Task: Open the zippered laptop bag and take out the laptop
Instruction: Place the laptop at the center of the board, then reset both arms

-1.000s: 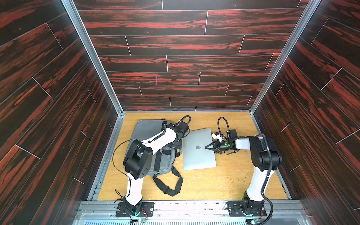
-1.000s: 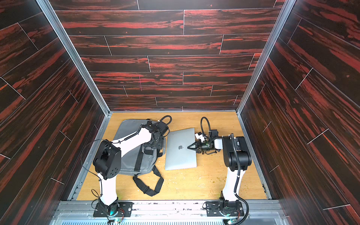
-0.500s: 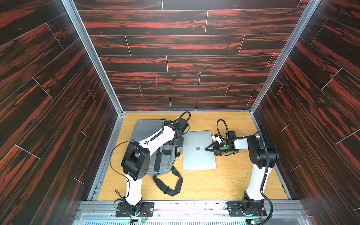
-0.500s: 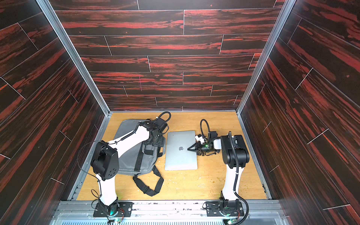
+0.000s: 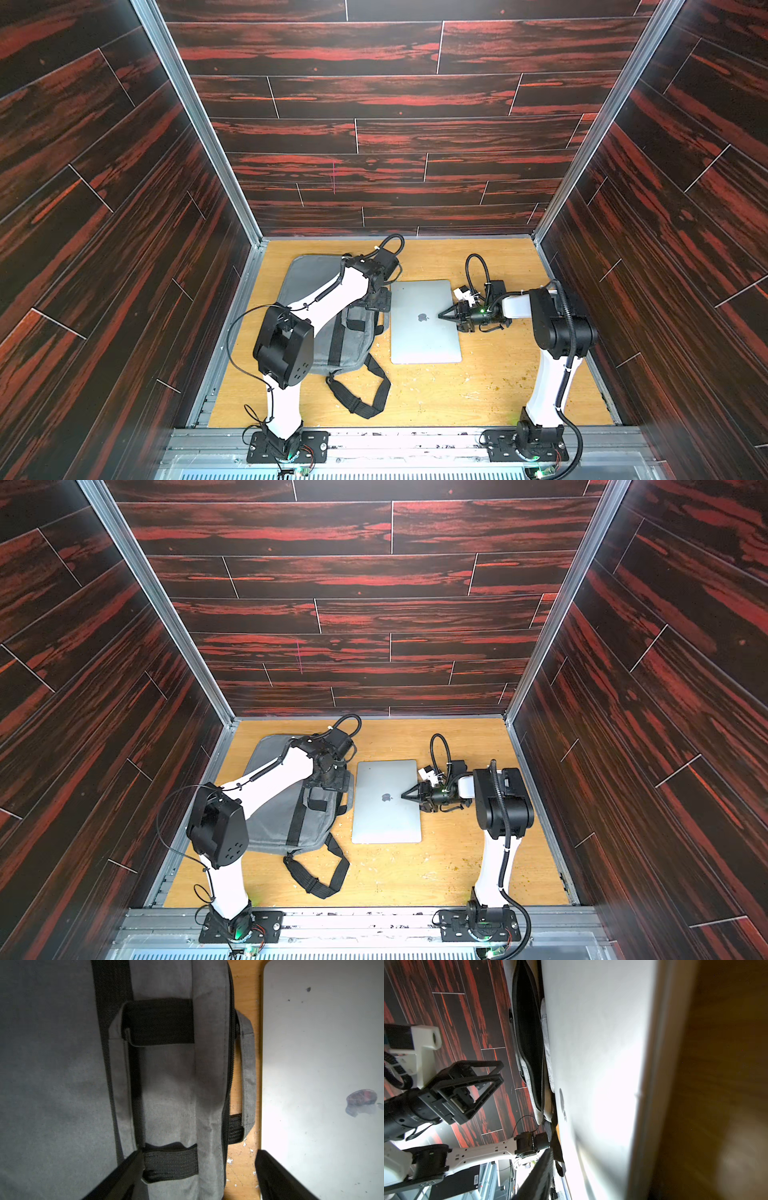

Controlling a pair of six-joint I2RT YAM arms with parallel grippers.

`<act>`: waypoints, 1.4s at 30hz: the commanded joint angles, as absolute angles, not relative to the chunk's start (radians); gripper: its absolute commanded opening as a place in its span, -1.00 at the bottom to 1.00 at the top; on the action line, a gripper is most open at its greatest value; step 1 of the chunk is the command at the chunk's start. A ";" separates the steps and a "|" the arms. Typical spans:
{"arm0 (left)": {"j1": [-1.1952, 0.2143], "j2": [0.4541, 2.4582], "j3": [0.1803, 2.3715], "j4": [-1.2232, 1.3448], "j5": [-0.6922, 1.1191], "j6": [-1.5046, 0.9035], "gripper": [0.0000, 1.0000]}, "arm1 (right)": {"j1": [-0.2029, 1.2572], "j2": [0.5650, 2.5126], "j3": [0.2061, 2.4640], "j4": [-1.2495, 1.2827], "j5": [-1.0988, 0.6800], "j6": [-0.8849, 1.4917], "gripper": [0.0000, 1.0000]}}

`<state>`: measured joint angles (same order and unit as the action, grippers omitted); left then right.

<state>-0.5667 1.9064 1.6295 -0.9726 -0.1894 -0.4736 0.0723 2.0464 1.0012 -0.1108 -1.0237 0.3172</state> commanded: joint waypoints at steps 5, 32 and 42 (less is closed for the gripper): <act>-0.537 1.833 1.639 -1.020 -0.206 -0.432 0.83 | -0.002 1.922 1.016 -0.318 -0.792 0.215 0.12; -0.081 1.164 0.690 -0.037 -0.428 -0.131 1.00 | -0.086 1.177 0.702 0.167 -0.074 0.159 0.65; 0.077 1.216 0.460 0.410 -0.223 -0.253 0.99 | -0.087 1.243 0.365 0.691 0.061 0.199 0.71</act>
<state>0.0555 1.1915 0.4786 0.2146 -0.3008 -0.2077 -0.0853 1.2041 0.3702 0.4652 0.0036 0.1844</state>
